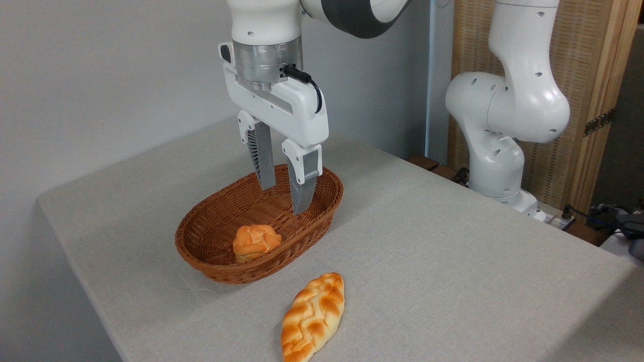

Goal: Put bread into the basket

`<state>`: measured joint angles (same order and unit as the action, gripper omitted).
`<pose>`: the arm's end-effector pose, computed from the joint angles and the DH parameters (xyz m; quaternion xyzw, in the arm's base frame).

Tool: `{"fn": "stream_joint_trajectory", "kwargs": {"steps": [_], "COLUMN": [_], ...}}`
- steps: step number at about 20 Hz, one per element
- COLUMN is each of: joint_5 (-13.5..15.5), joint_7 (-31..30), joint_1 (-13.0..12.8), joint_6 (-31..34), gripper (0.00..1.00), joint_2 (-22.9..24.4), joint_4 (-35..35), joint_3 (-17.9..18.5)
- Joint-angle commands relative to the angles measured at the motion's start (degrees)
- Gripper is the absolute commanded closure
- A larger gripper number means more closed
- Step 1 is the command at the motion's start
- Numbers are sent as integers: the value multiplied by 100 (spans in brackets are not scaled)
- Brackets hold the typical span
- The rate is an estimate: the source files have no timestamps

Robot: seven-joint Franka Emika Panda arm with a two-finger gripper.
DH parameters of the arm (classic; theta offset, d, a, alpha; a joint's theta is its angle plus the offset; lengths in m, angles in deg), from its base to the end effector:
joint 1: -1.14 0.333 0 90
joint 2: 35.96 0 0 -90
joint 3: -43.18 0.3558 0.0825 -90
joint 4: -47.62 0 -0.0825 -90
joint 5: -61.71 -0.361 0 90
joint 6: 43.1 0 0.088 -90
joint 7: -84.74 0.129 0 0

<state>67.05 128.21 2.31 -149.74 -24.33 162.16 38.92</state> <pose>0.4745 -0.0377 0.5749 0.9223 -0.3833 0.0433 0.0241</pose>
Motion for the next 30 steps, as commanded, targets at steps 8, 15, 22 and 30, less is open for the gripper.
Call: {"fn": "stream_joint_trajectory", "kwargs": {"steps": [8, 15, 22, 30], "joint_5": [-33, -42, -77, -86], "joint_7": [-59, -41, -32, -32], "joint_1": [-38, -30, -30, -30], "joint_6": [109, -216, -1051, -1692], "gripper": [0, 0, 0, 0], "joint_2": [68, 60, 51, 16], "joint_4": [-90, 24, 498, 824], "joint_3": [110, 294, 470, 813]}}
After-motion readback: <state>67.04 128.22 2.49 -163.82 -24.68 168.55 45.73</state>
